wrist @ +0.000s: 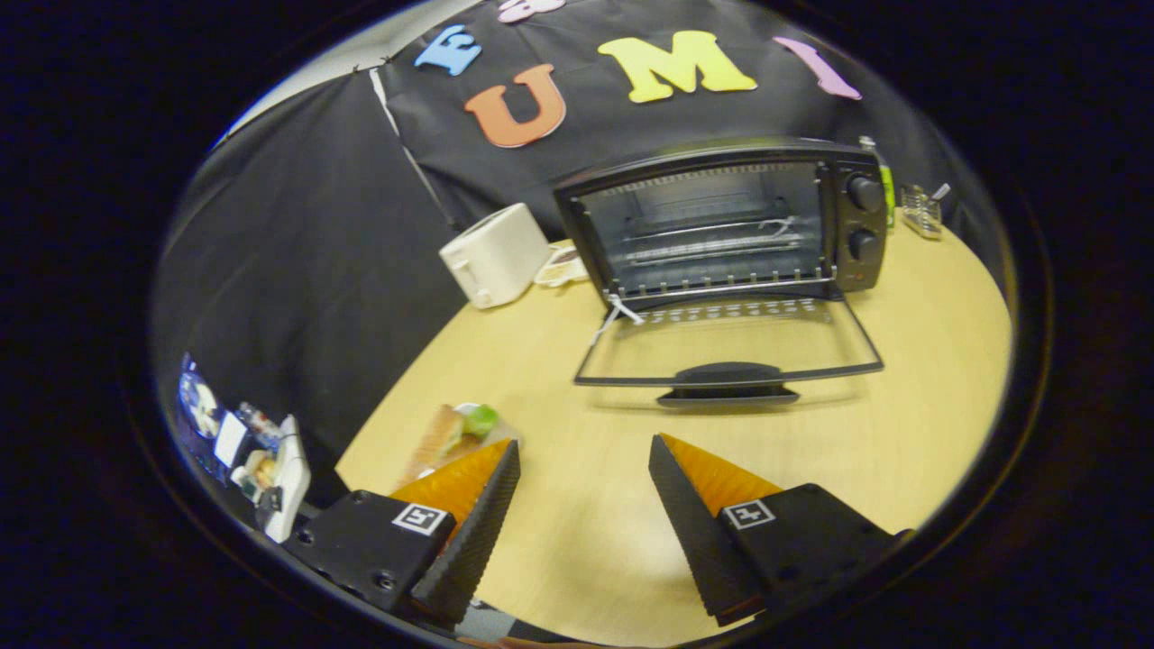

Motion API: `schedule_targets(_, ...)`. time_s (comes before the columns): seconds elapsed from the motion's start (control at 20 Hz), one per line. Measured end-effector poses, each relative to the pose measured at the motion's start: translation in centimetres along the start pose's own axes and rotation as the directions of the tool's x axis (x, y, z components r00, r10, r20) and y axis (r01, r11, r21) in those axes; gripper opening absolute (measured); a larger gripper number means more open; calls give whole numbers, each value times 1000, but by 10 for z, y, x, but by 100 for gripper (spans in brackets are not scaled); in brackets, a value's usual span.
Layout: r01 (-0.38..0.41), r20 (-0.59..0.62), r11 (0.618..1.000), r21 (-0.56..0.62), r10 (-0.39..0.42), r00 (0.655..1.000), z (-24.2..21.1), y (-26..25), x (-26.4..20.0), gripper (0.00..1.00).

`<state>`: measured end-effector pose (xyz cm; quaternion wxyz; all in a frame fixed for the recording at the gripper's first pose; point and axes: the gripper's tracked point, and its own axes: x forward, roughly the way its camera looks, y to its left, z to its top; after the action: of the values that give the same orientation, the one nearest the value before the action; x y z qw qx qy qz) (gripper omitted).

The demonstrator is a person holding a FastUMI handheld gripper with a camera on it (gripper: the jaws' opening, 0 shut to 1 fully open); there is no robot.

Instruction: Open the toaster oven, put the food inside, and close the toaster oven door.

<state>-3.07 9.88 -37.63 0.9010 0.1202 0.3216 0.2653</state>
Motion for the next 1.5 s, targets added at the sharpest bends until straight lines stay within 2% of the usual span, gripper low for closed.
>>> schedule_targets(0.1,-90,-20,996,16,90,996,1,31,-5,95)
schedule_targets(0.2,-177,-101,983,45,181,978,-13,58,-5,94)
schedule_targets(0.35,-223,-185,967,120,242,952,-27,82,2,91)
schedule_targets(0.5,-183,-227,965,186,223,948,-28,86,11,85)
schedule_targets(0.6,-163,-256,947,277,236,937,-26,90,15,82)
schedule_targets(0.7,-108,-281,930,351,215,935,-27,84,22,77)
schedule_targets(0.75,-81,-303,927,366,201,931,-30,80,25,74)
schedule_targets(0.85,-60,-326,922,383,195,925,-33,82,26,58)
schedule_targets(0.95,-60,-323,927,371,189,927,-31,85,25,46)
schedule_targets(1.1,-83,-319,927,366,209,924,-30,92,19,39)
schedule_targets(1.35,-129,-274,925,356,236,932,-11,100,1,35)
schedule_targets(1.5,-175,-227,897,405,284,932,8,104,-12,35)
